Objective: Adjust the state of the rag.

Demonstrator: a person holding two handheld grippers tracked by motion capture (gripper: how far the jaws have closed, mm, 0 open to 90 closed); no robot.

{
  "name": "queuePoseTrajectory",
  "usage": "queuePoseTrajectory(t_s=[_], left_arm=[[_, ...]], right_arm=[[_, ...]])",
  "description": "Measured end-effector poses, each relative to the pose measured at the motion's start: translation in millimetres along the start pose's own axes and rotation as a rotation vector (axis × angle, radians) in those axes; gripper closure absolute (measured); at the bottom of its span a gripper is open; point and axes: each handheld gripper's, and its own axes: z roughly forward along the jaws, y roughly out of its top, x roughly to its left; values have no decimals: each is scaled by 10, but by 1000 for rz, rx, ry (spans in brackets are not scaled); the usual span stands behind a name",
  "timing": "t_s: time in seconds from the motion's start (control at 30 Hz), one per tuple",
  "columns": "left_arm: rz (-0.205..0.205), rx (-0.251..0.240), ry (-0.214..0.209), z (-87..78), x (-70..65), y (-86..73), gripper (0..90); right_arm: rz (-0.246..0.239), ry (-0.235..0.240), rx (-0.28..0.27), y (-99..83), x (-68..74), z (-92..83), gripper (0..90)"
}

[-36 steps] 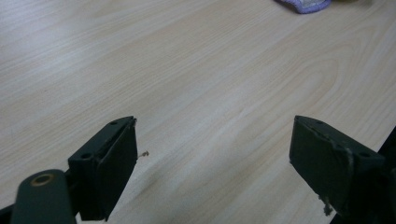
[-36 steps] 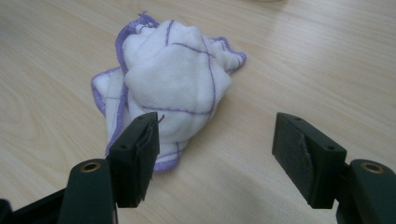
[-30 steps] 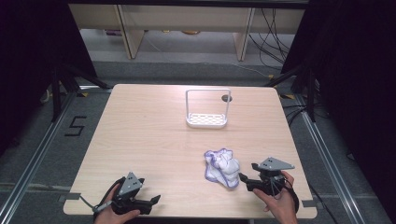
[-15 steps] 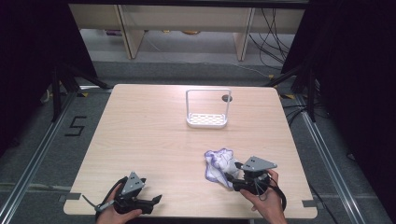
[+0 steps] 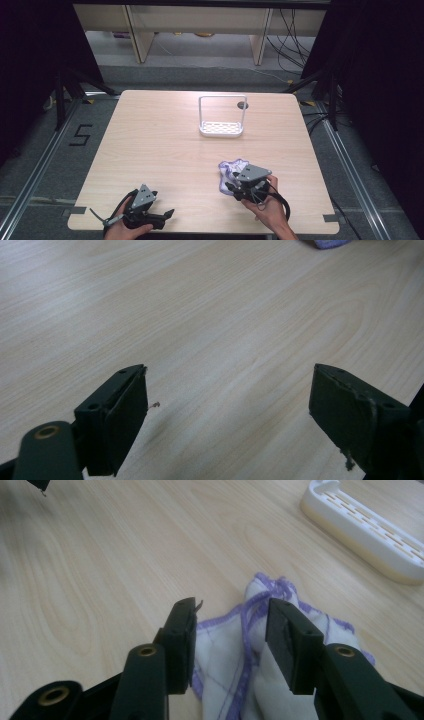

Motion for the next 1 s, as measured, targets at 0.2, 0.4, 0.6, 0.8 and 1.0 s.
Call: queuePoseTrajectory(t_s=[0.2,0.4,0.6,0.8,1.0], left_arm=[[2,-9,-6,5,4,-4,156],[20,3,1,-9,16,1,157],[9,4,-5,-4,6,1,157],[2,-4,-14,31,-23,33,158],[22,-5,-37,95,-80,99,160]], right_arm=[[-28,-17,38,90,23,192,606],[-46,-32,102,92,18,336,683],[-119,-38,122,116,0,356,890],[-88,-21,8,228,-81,71,893],[-27,-21,-98,311,-228,-256,894]])
